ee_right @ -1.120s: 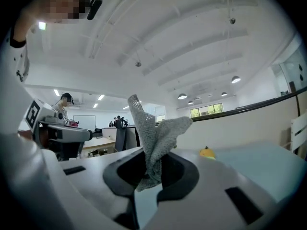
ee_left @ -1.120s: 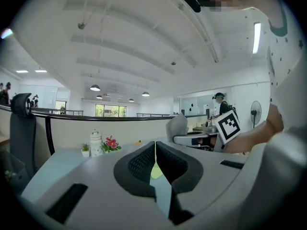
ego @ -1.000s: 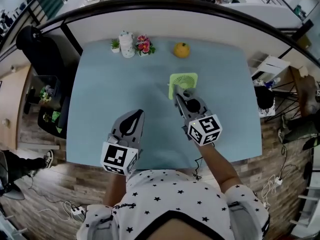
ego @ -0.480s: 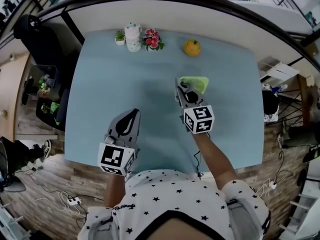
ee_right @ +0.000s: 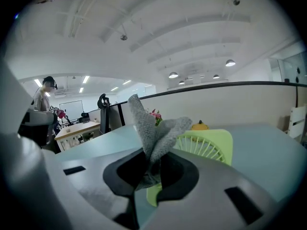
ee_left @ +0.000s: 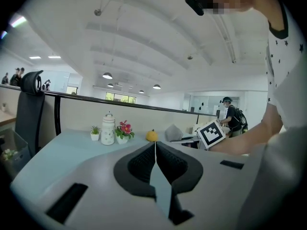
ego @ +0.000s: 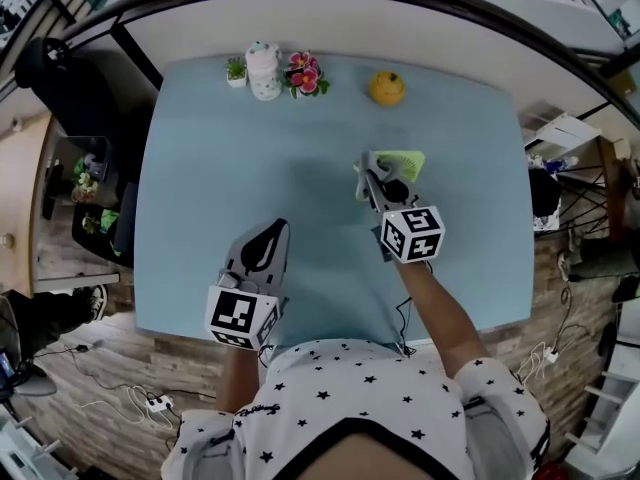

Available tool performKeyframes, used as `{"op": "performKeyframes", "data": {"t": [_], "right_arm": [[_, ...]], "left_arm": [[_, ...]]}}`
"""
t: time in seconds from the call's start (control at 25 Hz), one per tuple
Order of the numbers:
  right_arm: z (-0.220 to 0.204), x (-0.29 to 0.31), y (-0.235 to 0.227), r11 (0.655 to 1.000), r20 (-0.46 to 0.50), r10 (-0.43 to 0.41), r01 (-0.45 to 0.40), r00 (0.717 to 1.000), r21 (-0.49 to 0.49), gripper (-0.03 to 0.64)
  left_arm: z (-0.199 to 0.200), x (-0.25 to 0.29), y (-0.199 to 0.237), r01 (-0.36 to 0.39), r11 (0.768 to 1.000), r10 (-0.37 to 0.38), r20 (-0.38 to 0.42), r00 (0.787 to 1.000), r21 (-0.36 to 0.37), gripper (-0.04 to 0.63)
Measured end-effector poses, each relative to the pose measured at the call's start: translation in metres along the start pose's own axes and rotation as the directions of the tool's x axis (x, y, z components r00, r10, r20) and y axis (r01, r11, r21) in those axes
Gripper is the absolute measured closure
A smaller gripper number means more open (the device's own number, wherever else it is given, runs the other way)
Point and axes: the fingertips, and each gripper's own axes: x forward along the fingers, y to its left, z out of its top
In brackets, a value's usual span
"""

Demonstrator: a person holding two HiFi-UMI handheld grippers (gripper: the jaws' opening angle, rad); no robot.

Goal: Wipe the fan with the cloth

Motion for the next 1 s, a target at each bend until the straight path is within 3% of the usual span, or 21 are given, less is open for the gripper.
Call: {"op": "performKeyframes", "data": {"t": [0.2, 0.56, 0.72, 1.0], "right_arm": [[0.007, -0.012, -0.021, 0.999, 0.024, -0.039, 0.039, 0.999, 0.023, 0.571], [0.010, -0.046, -0.088, 0.993, 0.035, -0.120, 0.119, 0.992, 0.010, 0.571], [-0.006, -0.056, -0.114, 0.985, 0.017, -0.167, 0.166, 0.986, 0.056, 0.571], [-0.017, -0.053, -0.121, 0.984, -0.005, -0.158, 0.158, 0.987, 0.083, 0.571]], "left_arm": [[-0.002, 0.006, -0.007, 0.011, 1.000, -0.010, -0.021, 1.000, 0.014, 0.563], [0.013, -0.007, -0.026, -0.096, 0.995, 0.096, 0.025, 0.995, 0.020, 0.563], [0.015, -0.012, -0.032, -0.117, 0.993, 0.116, 0.028, 0.993, 0.024, 0.563], [0.017, -0.011, -0.042, -0.115, 0.993, 0.114, 0.026, 0.993, 0.036, 0.563]]}}
